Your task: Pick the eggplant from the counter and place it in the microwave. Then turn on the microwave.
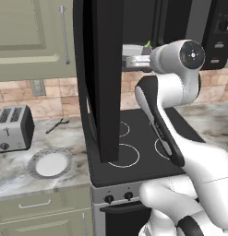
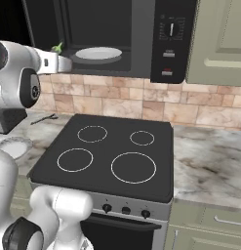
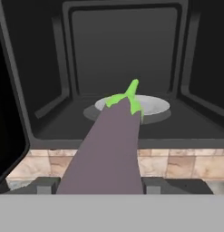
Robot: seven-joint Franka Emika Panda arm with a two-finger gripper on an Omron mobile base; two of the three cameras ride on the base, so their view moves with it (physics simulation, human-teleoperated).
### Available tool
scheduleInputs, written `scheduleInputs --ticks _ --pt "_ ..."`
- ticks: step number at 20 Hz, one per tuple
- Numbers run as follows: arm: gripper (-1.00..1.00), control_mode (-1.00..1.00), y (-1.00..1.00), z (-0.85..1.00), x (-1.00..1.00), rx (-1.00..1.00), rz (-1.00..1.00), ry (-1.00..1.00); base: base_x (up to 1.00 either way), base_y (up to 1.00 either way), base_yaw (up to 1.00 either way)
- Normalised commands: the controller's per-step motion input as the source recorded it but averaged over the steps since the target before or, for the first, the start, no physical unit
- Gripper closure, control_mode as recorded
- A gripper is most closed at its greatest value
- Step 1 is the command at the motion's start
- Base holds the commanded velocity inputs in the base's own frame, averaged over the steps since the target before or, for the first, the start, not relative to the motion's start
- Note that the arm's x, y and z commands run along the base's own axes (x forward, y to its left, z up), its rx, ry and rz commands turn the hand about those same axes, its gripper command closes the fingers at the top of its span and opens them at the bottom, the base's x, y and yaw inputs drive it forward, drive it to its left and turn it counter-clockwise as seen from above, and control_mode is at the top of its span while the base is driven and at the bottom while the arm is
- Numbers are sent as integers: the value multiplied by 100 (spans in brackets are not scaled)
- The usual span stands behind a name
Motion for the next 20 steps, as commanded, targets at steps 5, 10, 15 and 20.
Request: scheduleInputs --ticks 5,10,15,20 --pt "100 -100 -13 45 42 0 -7 -1 0 0 0" --pt "100 -100 -2 14 43 0 -6 0 0 0 0" --pt "100 -100 -8 0 39 0 -6 0 0 0 0" --pt "100 -100 -17 0 49 0 -6 1 0 0 0"
